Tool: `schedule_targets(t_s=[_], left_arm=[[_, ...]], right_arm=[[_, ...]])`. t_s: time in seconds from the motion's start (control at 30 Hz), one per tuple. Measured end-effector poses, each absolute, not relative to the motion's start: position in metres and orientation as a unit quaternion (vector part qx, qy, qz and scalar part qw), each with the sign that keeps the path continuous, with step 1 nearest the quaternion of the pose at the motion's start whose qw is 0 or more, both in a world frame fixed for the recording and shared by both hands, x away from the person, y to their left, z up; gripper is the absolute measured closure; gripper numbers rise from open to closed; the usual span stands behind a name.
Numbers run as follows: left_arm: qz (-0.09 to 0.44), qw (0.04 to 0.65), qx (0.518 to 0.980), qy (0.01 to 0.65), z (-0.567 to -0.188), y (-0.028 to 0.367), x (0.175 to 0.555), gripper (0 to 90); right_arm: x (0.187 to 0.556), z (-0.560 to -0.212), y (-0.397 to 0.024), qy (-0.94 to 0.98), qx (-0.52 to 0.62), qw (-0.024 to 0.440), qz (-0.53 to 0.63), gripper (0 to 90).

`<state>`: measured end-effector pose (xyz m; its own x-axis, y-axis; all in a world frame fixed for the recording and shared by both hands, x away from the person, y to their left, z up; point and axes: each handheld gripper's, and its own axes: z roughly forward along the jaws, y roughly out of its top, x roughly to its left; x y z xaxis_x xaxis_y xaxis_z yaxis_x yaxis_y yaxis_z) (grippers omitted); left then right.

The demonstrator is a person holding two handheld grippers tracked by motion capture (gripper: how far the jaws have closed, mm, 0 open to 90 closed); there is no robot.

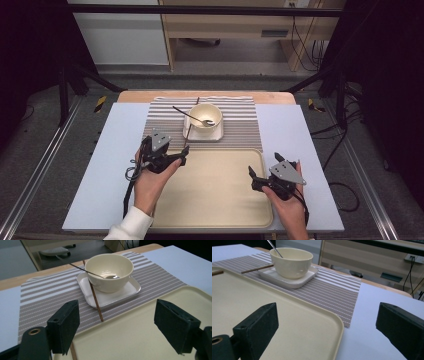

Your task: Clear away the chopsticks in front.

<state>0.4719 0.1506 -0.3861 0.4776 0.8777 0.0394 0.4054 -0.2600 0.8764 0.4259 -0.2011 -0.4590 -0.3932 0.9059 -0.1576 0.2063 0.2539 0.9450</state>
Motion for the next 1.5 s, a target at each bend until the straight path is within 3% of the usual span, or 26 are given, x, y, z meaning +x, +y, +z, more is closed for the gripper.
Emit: schedule_targets(t_s=[0.43, 0.93, 1.5], left_arm=[[0.283, 0.418, 0.759, 0.411, -0.378, 0.141, 0.495, 23.8], [0.277, 0.384, 0.779, 0.411, -0.386, 0.146, 0.542, 37.3], [0.263, 0.348, 0.802, 0.408, -0.414, 0.136, 0.554, 53.6]], right_arm=[[0.425, -0.455, -0.209, 0.681, 0.402, 0.379, 0.480, 5.0], [0.425, -0.456, -0.207, 0.686, 0.401, 0.380, 0.474, 5.0], [0.425, -0.456, -0.208, 0.685, 0.403, 0.380, 0.473, 5.2]])
